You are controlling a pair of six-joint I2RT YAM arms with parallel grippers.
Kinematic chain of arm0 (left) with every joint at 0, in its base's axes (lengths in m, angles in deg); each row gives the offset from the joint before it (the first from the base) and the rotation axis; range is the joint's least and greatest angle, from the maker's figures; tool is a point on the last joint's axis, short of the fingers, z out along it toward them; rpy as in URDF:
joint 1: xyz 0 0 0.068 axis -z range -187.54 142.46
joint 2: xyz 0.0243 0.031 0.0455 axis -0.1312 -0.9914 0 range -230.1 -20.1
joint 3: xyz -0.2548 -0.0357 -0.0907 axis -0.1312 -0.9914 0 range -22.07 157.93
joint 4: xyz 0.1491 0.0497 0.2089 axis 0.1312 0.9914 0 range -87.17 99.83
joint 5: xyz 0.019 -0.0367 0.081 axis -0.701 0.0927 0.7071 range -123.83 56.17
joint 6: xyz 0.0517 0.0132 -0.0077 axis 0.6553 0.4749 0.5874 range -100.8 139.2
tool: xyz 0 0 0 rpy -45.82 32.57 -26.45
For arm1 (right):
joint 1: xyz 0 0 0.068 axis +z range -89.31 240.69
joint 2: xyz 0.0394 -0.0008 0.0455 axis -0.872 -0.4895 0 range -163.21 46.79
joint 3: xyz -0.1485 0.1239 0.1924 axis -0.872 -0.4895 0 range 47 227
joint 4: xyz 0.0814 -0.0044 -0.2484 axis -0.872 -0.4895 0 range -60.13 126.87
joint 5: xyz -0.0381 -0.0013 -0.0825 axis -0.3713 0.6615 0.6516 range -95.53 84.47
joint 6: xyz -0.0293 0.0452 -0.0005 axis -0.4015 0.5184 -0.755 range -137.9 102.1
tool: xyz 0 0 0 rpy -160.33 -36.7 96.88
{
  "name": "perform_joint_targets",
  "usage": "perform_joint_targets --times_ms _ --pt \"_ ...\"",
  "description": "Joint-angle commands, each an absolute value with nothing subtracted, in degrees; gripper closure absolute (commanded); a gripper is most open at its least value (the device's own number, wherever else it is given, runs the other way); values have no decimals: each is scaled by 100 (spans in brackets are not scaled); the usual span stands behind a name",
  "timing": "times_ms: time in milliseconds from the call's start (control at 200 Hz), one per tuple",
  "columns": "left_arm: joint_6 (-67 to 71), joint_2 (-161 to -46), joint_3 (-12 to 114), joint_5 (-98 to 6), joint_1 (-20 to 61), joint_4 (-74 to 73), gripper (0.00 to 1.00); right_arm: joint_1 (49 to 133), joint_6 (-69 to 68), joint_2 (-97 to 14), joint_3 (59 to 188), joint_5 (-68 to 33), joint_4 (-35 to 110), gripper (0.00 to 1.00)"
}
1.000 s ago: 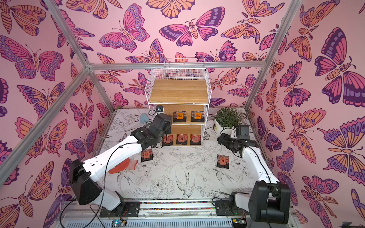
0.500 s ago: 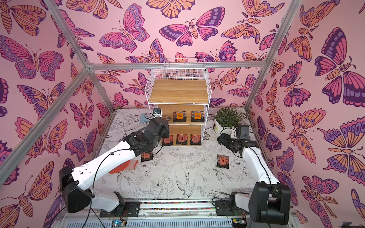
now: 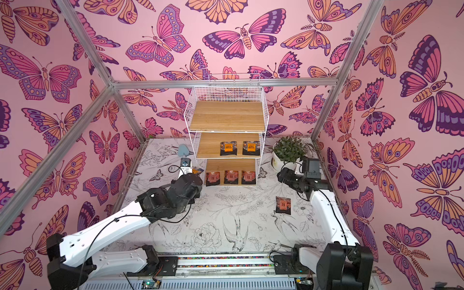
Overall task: Remove the tea bags from the shelf
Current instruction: Place the tea bag at the center of the board.
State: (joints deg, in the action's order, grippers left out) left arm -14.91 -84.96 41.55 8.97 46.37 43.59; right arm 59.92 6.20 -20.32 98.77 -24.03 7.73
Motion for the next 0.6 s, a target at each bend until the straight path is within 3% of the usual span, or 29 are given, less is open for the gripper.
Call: perform_joint_targets --times_ms 0,245,596 --pt "-2092 -8291 3579 1121 4422 4873 100 5942 578 -1964 10107 -2388 390 16" --pt "-2057 -8169 2347 -995 2514 4054 100 5946 552 -1727 10223 -2242 61 16" --pt "-1811 -9697 2443 -1491 1882 3642 100 5945 545 -1835 10360 -2177 -48 16"
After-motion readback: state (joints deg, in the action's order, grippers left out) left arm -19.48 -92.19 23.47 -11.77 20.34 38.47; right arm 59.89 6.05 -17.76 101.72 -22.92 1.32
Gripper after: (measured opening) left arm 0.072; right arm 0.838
